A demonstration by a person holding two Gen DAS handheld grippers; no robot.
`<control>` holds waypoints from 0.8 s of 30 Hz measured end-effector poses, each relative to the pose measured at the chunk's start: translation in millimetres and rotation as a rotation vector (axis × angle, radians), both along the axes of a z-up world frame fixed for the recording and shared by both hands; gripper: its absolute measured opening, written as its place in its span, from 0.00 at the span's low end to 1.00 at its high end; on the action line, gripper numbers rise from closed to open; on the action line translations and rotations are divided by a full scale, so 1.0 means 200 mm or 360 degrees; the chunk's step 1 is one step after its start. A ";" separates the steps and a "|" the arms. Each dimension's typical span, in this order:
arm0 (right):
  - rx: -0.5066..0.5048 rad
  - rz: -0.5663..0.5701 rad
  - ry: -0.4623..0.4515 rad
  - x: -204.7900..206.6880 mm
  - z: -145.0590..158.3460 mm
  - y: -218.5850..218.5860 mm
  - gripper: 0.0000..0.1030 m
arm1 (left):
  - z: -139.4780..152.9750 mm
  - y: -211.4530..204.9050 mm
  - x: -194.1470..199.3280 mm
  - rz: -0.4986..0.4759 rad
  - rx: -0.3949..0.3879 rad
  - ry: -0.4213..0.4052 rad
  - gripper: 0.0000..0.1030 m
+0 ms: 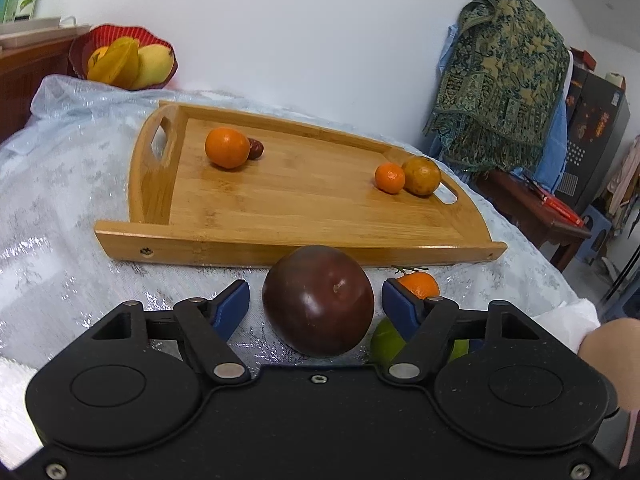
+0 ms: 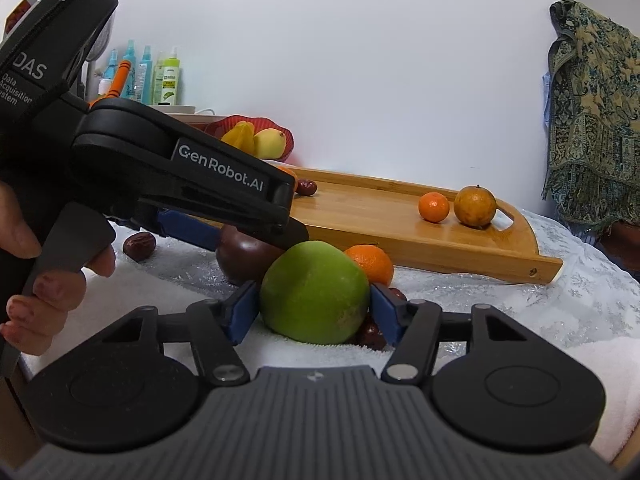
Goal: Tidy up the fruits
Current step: 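Grasp the dark purple fruit with the left tool while the right tool grasps the green fruit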
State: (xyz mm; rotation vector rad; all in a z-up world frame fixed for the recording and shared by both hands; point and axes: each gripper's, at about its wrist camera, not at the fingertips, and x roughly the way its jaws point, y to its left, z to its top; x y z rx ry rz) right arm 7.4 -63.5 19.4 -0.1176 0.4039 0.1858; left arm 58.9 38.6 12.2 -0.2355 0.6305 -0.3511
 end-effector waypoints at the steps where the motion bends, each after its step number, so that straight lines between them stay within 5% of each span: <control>1: -0.0002 -0.0002 -0.0001 0.00 0.00 0.00 0.70 | 0.00 0.00 0.00 0.0004 -0.0008 0.0007 0.68; 18: -0.0061 -0.0022 -0.0023 -0.02 -0.02 0.06 0.61 | -0.02 -0.04 0.01 0.0029 -0.0002 0.0029 0.56; 24: -0.0029 -0.0037 -0.0020 -0.03 0.00 0.05 0.60 | 0.01 -0.09 -0.03 0.0035 0.0102 -0.0055 0.55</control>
